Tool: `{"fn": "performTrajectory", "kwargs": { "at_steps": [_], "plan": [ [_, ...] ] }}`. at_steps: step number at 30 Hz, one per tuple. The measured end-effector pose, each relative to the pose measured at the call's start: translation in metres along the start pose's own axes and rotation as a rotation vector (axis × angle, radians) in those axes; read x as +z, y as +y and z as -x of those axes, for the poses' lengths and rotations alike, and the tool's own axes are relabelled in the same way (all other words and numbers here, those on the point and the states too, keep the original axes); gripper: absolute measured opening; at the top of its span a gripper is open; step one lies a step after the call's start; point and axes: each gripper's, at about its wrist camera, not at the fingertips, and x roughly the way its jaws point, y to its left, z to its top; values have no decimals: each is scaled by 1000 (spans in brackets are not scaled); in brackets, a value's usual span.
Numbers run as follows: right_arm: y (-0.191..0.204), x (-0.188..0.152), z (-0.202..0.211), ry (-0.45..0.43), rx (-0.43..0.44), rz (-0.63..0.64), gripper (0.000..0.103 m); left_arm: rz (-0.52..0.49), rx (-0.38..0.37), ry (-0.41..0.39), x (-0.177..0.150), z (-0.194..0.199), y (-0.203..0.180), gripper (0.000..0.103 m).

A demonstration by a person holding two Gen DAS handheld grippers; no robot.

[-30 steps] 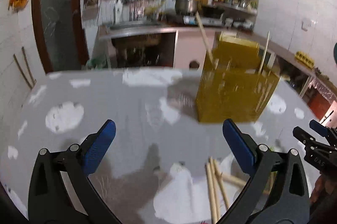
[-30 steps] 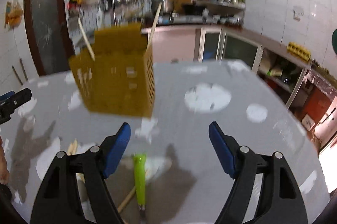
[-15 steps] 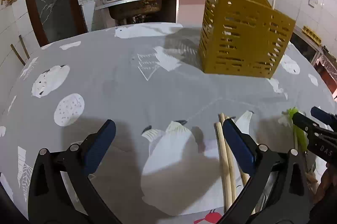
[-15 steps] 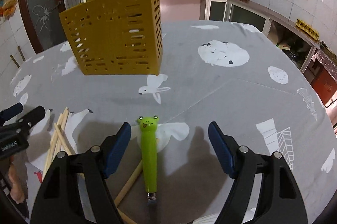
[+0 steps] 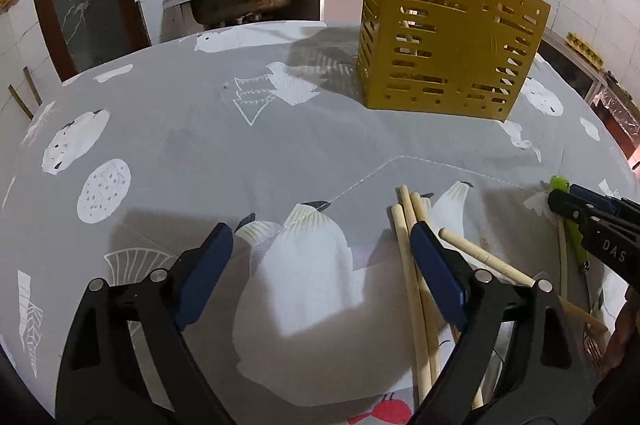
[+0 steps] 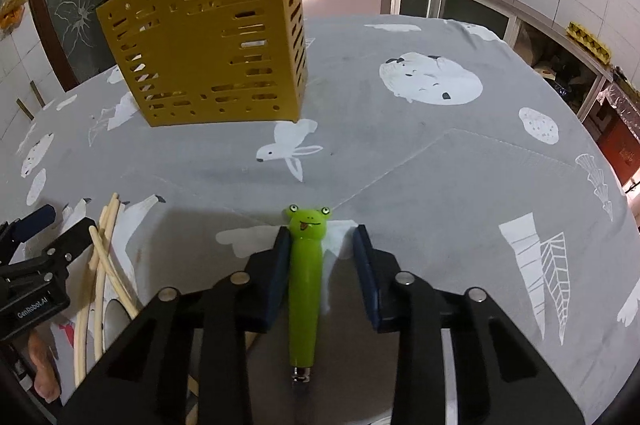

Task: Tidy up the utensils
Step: 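Grasp the green frog-handled fork with the right tool, then grasp a wooden chopstick with the left tool while the right tool holds the fork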

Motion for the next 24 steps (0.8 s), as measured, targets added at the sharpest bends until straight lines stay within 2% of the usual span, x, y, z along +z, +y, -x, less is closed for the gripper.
{"fn": "performTrajectory", "kwargs": {
  "at_steps": [9, 14, 17, 19, 22, 24],
  "plan": [
    [0, 0, -1, -3, -3, -1, 33, -5, -5, 23, -3, -3, -2, 84],
    [3, -1, -1, -6, -20, 12, 33, -26, 2, 32, -5, -3, -9, 78],
    [3, 1, -2, 3, -25, 16, 33, -33, 9, 40, -4, -3, -13, 71],
    [6, 4, -1, 9, -35, 23, 31, -34, 8, 48, -2, -3, -18, 55],
    [9, 7, -3, 27, -43, 28, 28, -46, -2, 66, 2, -3, -26, 37],
    [10, 8, -5, 31, -40, 28, 25, -53, 3, 80, 4, -4, -30, 32]
  ]
}}
